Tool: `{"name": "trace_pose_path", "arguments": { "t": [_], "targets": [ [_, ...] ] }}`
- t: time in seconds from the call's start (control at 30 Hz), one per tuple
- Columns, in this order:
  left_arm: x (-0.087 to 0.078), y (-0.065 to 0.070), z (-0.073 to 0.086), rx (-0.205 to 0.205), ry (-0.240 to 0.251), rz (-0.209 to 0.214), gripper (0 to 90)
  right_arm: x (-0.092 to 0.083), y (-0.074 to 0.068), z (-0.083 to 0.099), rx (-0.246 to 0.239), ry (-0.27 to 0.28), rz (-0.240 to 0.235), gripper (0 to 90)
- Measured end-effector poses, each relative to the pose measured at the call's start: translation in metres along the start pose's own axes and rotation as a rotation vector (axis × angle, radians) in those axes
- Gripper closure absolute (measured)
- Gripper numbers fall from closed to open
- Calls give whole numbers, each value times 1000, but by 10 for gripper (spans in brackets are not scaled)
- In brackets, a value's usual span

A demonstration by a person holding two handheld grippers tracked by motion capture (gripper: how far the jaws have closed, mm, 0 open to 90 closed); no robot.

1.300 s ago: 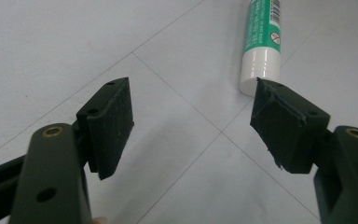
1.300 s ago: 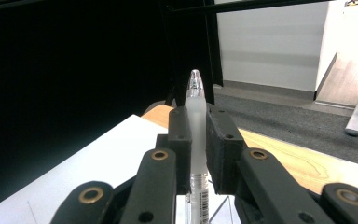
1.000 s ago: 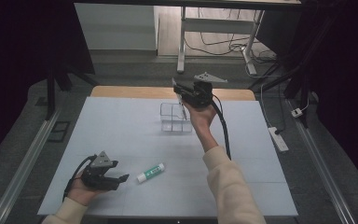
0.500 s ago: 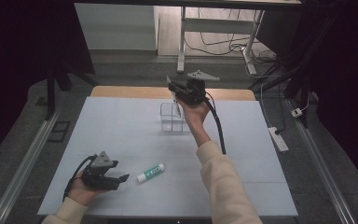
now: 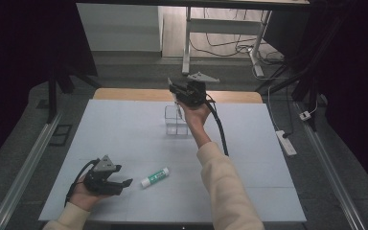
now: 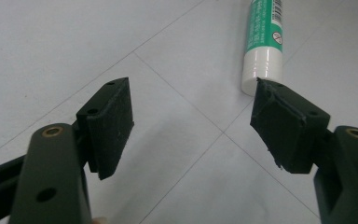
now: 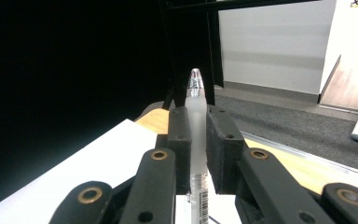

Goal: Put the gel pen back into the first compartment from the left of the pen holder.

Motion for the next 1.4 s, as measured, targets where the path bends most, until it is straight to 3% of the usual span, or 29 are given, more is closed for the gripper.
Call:
{"name": "trace_pose_path", "arguments": {
  "t": [0.77,0.9,1.03,1.4],
  "targets": [
    [0,2,-1,5,2,4,293,25,2,4,21,39,-3,789],
    [0,1,0,1,-2,3,293,28,3,8,29,26,-1,641],
    [0,1,0,2,-3,1,293,26,3,12,4,-17,27,547],
    [1,2,-1,4,-3,2,293,7,6,12,-50,-79,23,518]
  ]
}}
Point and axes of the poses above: each handheld gripper's, and its own axes: x roughly forward along the jaws, z roughly out of its underside, y roughly to its right, the point moved 6 cm from there along x, roughly forward along the jaws, and after that the axes turned 4 degrees about y, right-handed, at the moved point
